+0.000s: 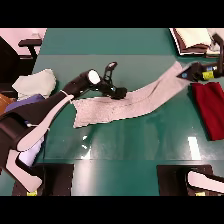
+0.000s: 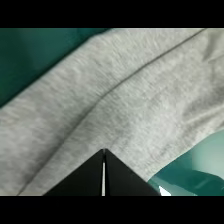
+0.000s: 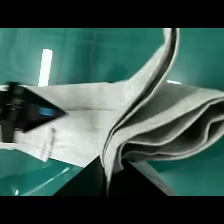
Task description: Fold the shirts.
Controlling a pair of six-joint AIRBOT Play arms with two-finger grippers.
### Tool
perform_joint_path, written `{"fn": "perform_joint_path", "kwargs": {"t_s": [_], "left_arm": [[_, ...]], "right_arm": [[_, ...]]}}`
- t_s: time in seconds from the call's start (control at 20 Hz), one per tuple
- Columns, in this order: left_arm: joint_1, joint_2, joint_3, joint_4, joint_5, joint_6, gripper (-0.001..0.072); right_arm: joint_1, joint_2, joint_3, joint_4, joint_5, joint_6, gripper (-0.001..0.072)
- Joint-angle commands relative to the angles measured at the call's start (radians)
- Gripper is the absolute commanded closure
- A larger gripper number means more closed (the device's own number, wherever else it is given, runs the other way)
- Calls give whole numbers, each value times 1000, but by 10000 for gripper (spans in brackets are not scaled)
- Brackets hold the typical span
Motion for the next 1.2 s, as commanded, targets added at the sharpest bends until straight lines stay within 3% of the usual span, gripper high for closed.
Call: {"fn": "perform_joint_path", "kwargs": {"t_s": [0.0, 0.35, 0.45, 0.65, 0.95, 1.0, 1.05, 1.1, 1.15], "left_arm": [[-45, -56, 39, -7, -6, 0, 688], [-51, -85, 40, 5, 39, 0, 687], [-16, -84, 68, 18, -22, 0, 687], [158, 67, 97, 194, -173, -1, 687], [480, 429, 97, 320, -222, 8, 686], [519, 475, 97, 330, -223, 8, 686], [550, 514, 97, 333, -226, 8, 687], [572, 542, 97, 336, -232, 8, 686], [592, 564, 97, 337, -241, 8, 686]], "right_arm": [[151, 22, 109, 10, -10, 51, 697], [328, 22, 167, 14, -50, 104, 697], [368, 22, 167, 39, -68, 103, 697], [489, 11, 167, 62, -133, 101, 697], [830, -175, 167, 63, -359, 36, 689], [883, -217, 167, 62, -401, -28, 537], [924, -253, 167, 63, -425, -58, 252], [949, -280, 172, 60, -418, -60, 86], [958, -307, 189, 51, -369, -60, 79]]}}
